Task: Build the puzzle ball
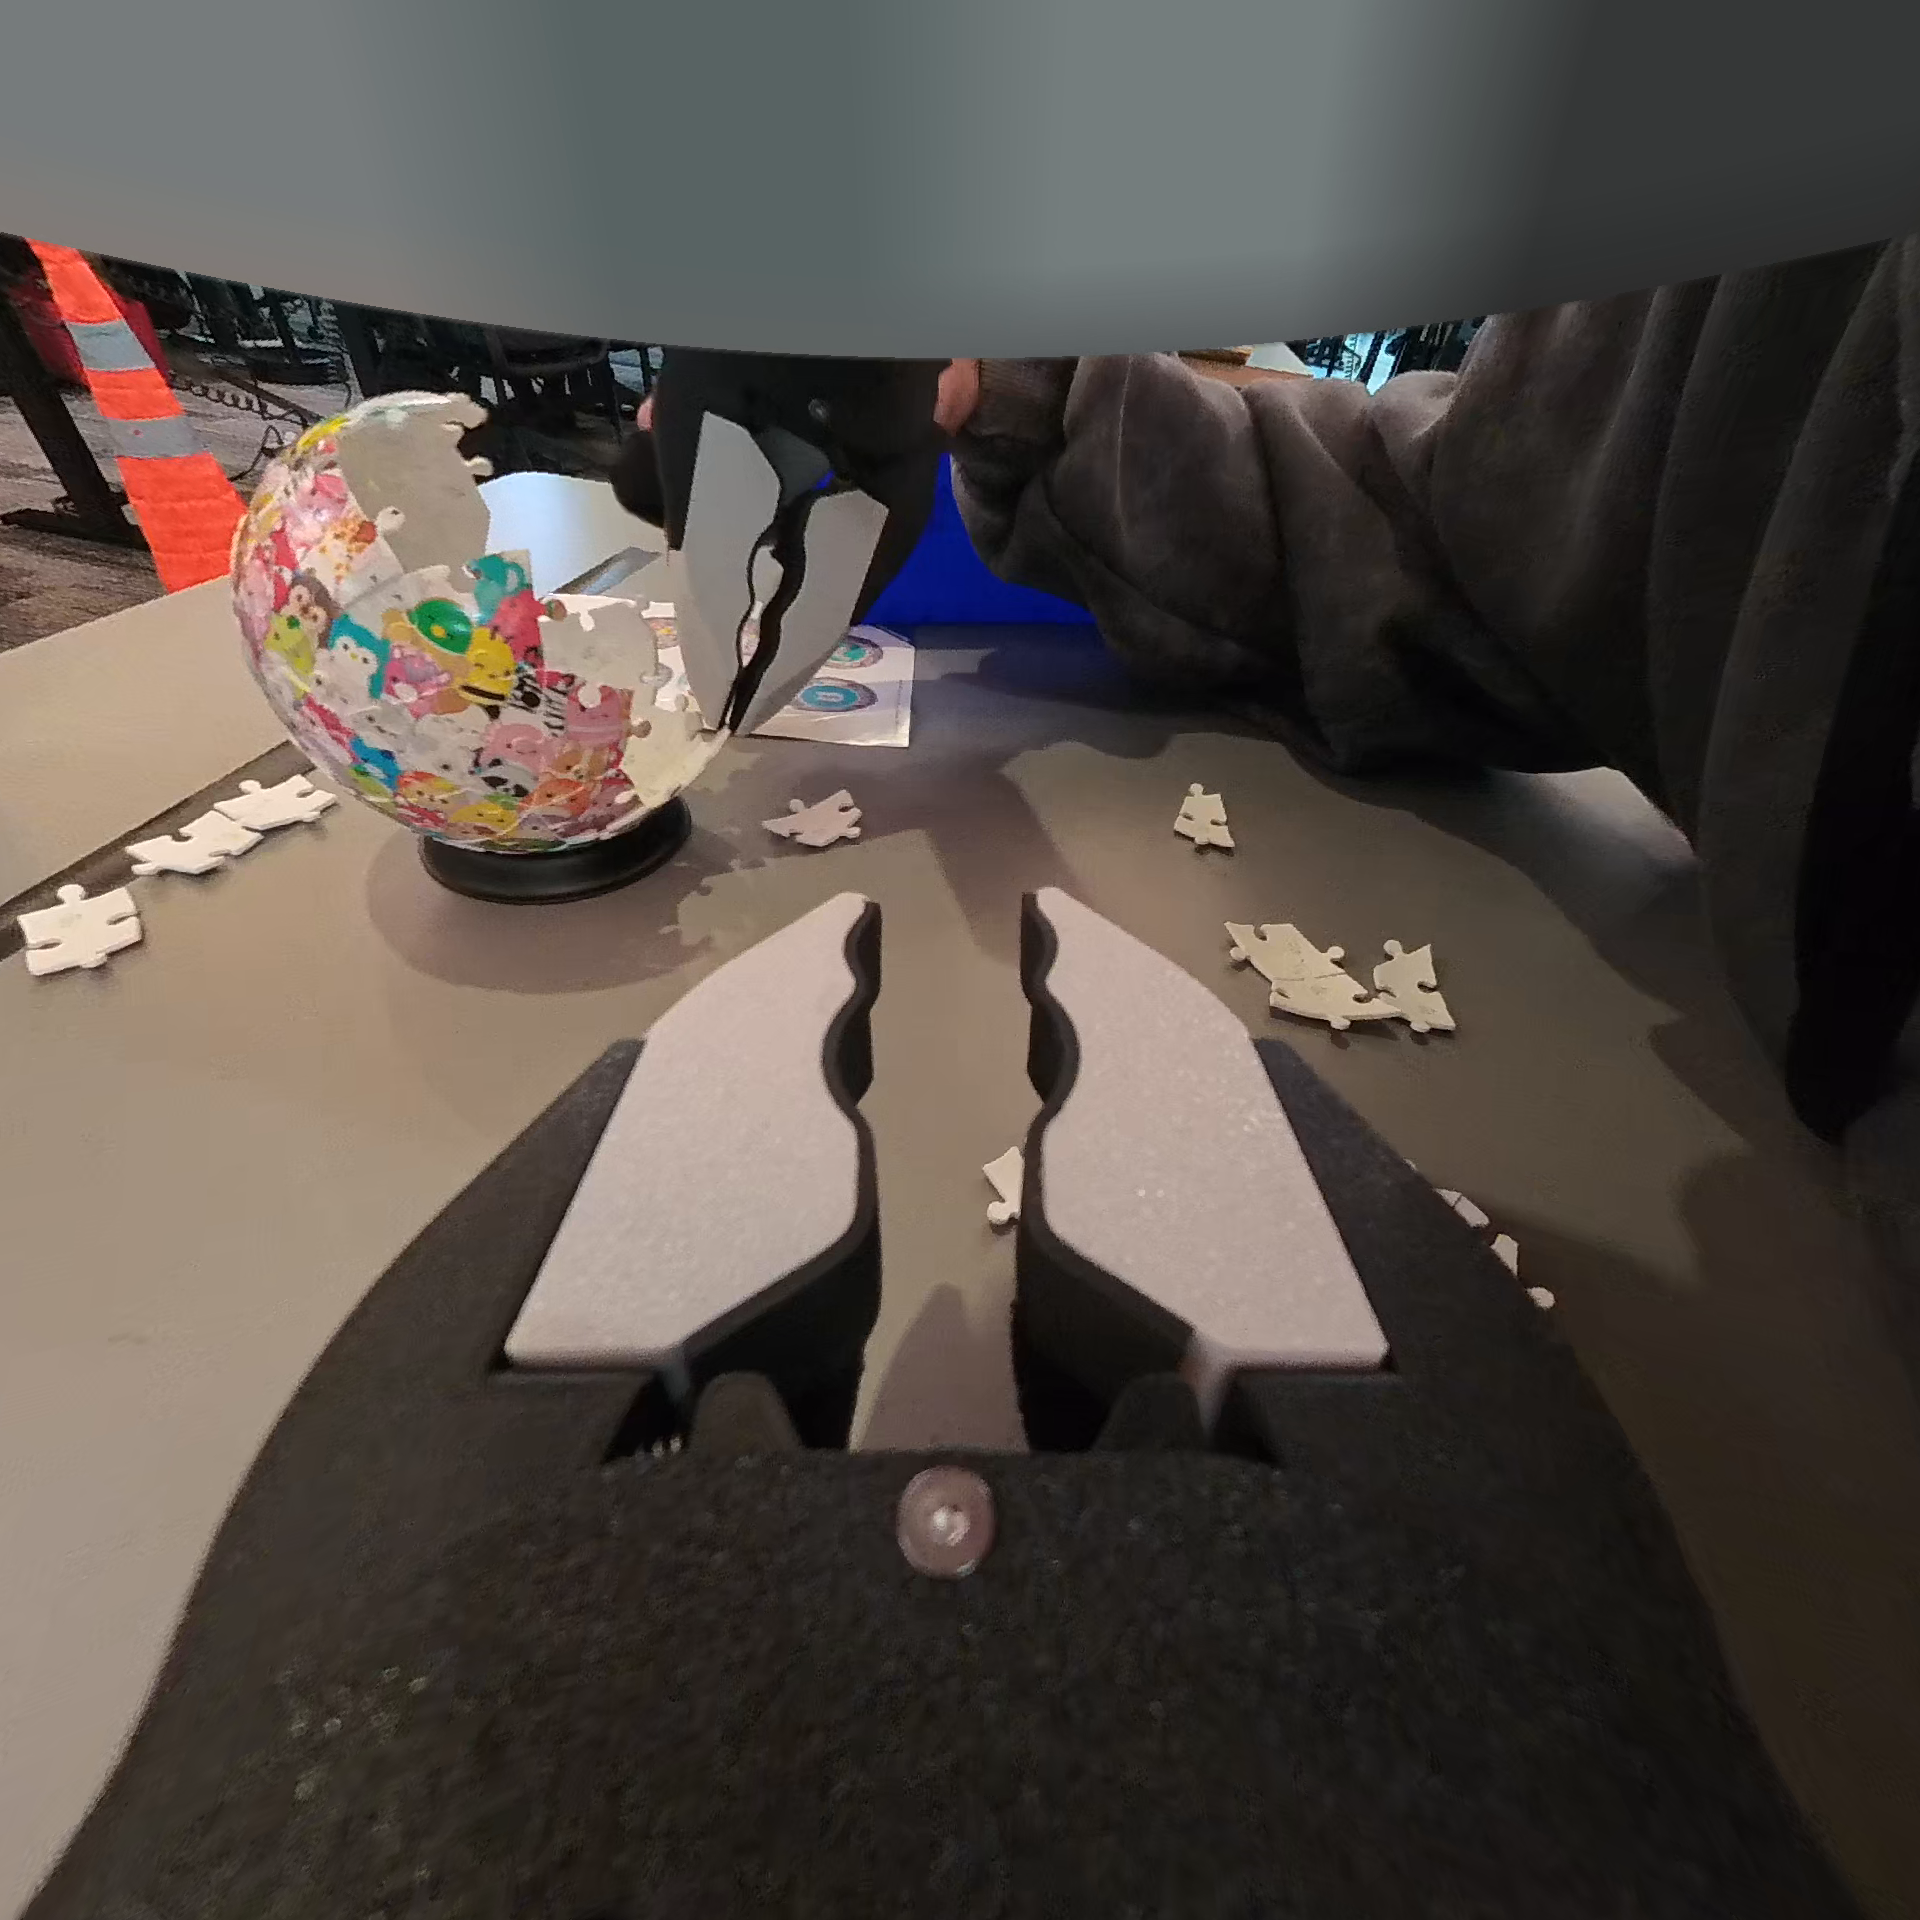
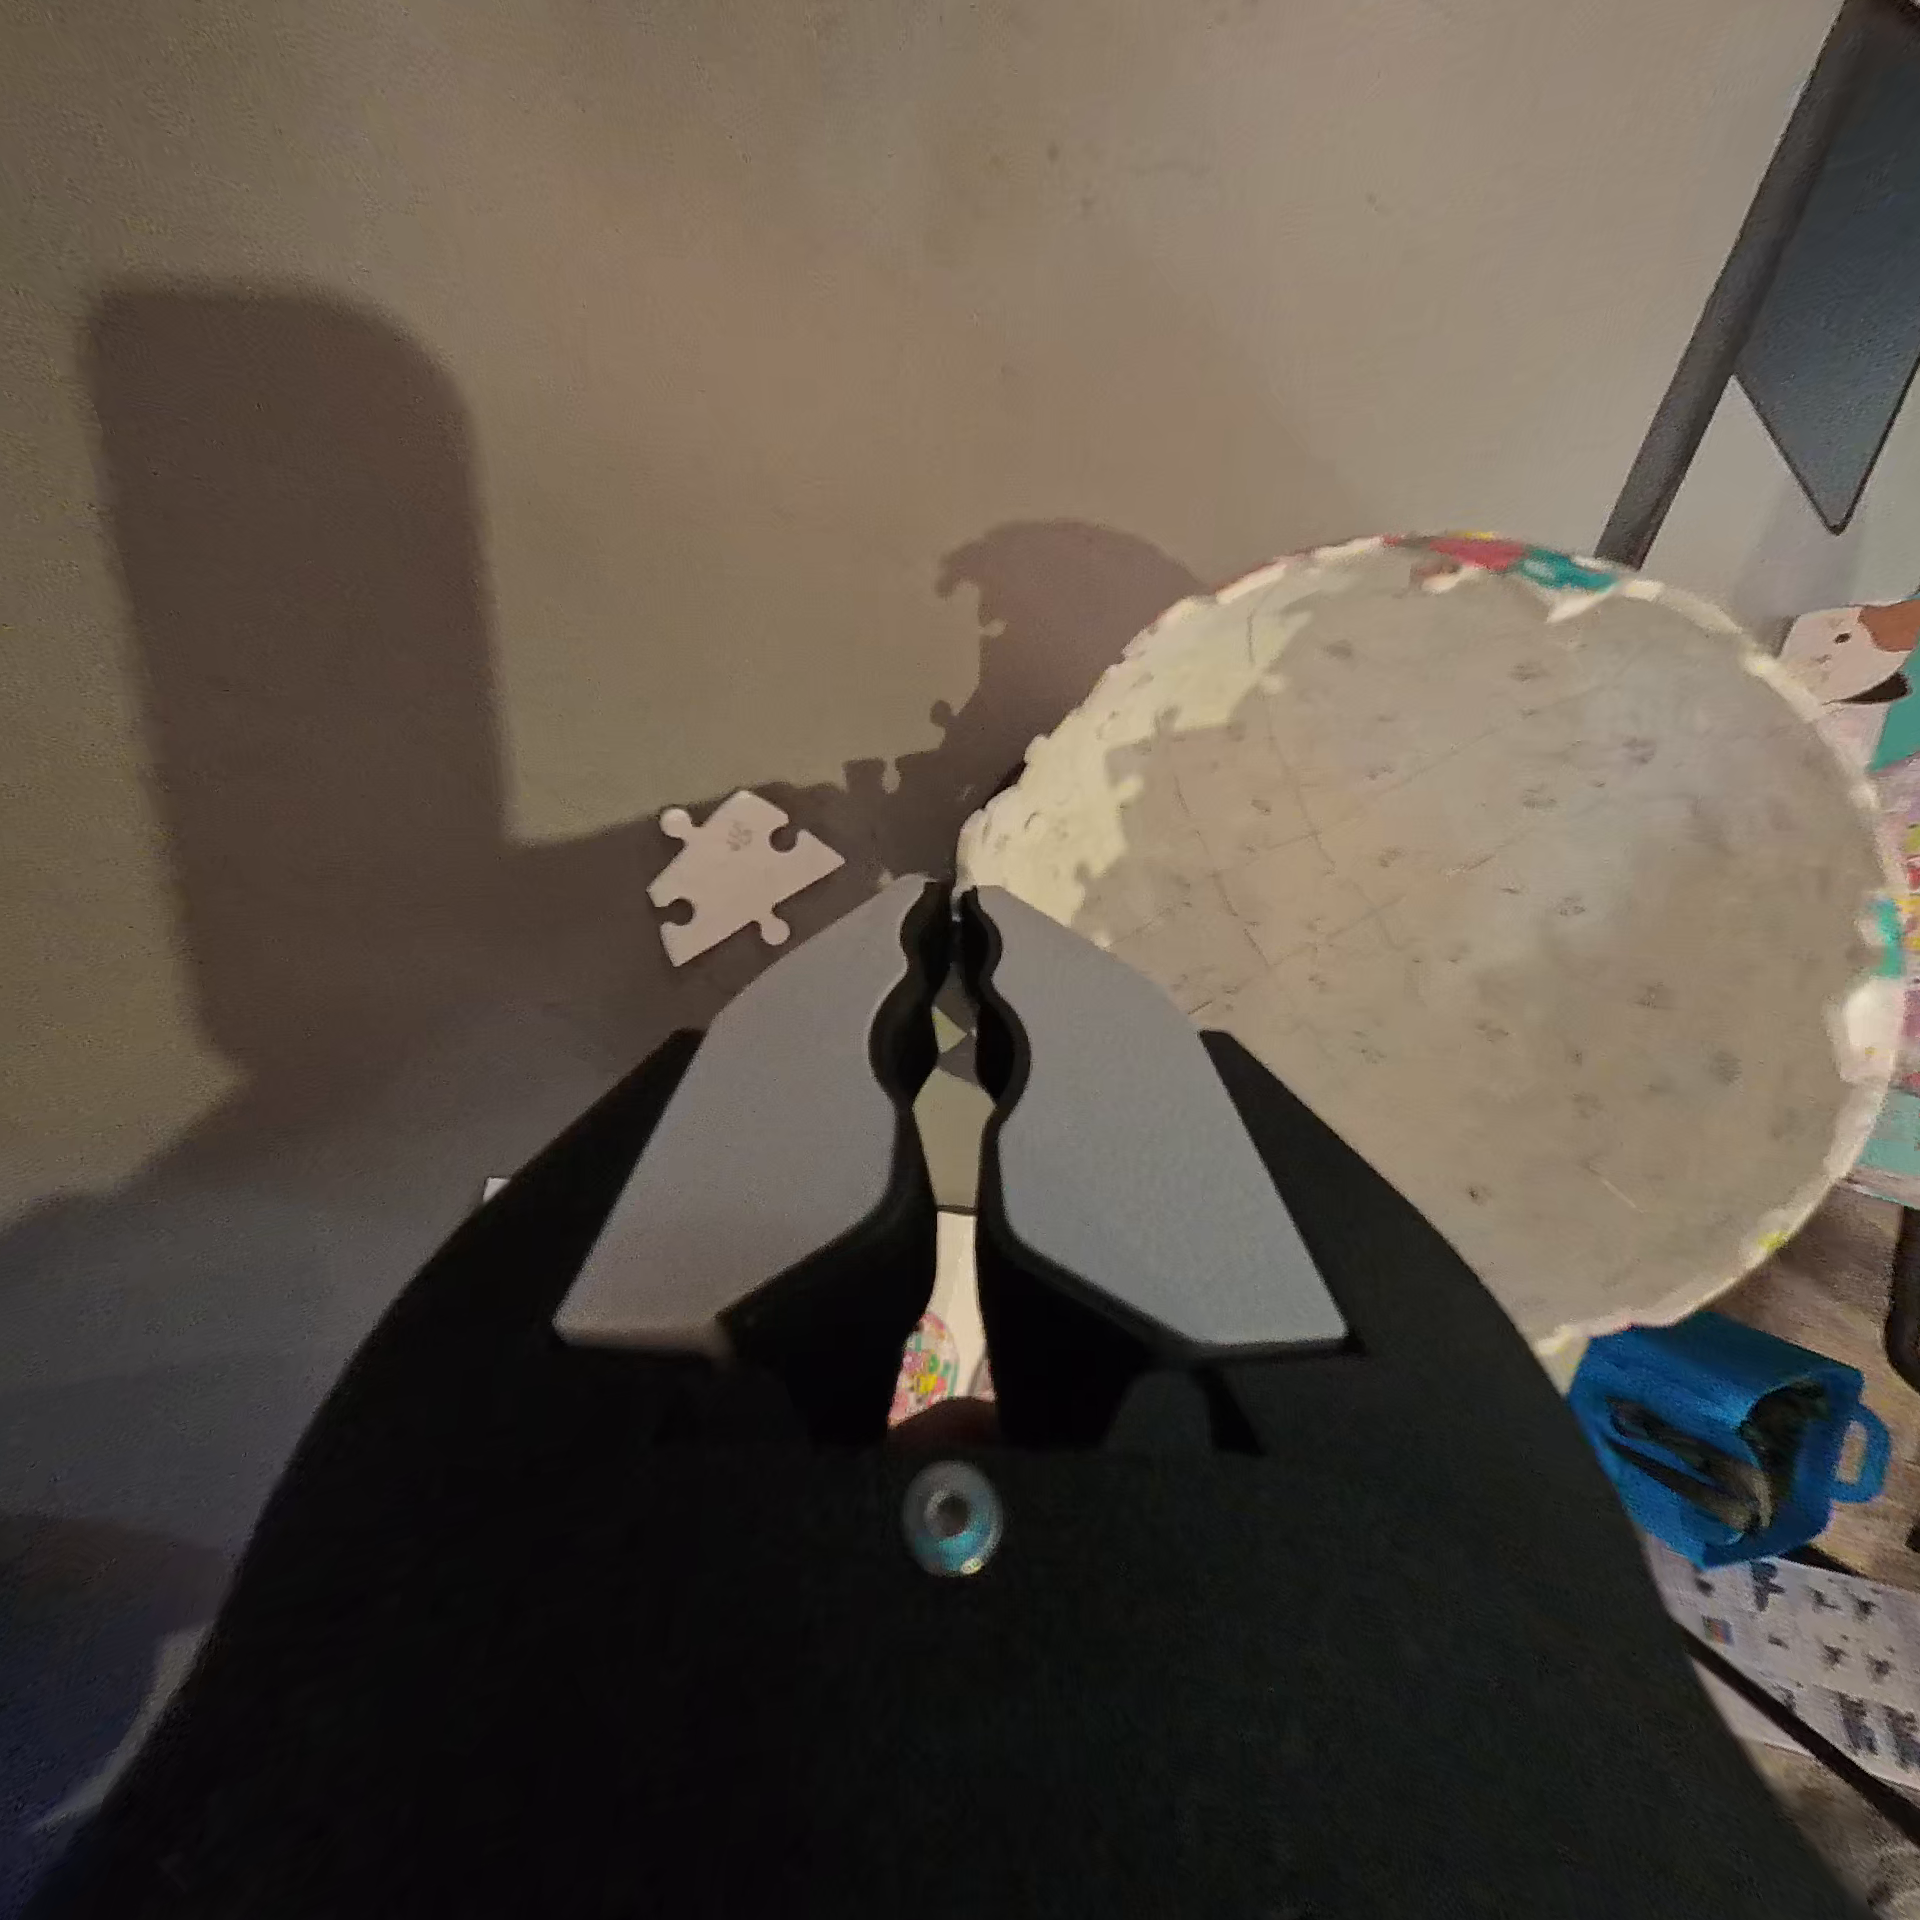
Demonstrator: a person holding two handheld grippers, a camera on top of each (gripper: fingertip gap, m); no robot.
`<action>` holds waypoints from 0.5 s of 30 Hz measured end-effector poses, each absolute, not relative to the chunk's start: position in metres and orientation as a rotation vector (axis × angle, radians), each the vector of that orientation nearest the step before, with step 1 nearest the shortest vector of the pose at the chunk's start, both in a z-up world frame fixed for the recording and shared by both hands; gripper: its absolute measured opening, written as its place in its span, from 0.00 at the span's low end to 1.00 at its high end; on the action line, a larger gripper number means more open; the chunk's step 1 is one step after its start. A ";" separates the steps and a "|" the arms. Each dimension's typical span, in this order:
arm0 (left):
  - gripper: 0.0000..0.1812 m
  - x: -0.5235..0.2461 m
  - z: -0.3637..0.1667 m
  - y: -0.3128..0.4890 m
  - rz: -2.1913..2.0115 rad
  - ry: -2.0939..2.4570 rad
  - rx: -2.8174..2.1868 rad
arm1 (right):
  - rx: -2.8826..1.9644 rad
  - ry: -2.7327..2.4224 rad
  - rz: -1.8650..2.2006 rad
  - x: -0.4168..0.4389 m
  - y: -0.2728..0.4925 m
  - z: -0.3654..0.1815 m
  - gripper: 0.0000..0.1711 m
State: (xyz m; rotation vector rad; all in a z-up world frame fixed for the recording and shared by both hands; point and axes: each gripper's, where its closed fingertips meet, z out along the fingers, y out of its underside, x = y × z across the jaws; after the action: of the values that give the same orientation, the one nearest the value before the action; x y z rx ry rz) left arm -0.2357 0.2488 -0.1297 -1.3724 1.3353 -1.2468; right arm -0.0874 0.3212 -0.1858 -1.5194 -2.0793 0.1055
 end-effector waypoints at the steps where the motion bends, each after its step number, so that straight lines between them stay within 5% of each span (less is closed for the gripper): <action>1: 0.14 -0.236 -0.130 0.249 -1.248 1.335 -1.373 | -1.536 -2.078 0.114 -0.087 0.321 -0.186 0.01; 15: 0.14 -0.236 -0.130 0.248 -1.246 1.340 -1.374 | -1.619 -2.137 -0.003 -0.087 0.326 -0.193 0.01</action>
State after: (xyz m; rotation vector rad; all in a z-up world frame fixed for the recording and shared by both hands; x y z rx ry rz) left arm -0.2356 0.2485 -0.1303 -1.3740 1.3397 -1.2462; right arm -0.0875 0.3260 -0.1927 -1.6189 -2.1365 -0.0035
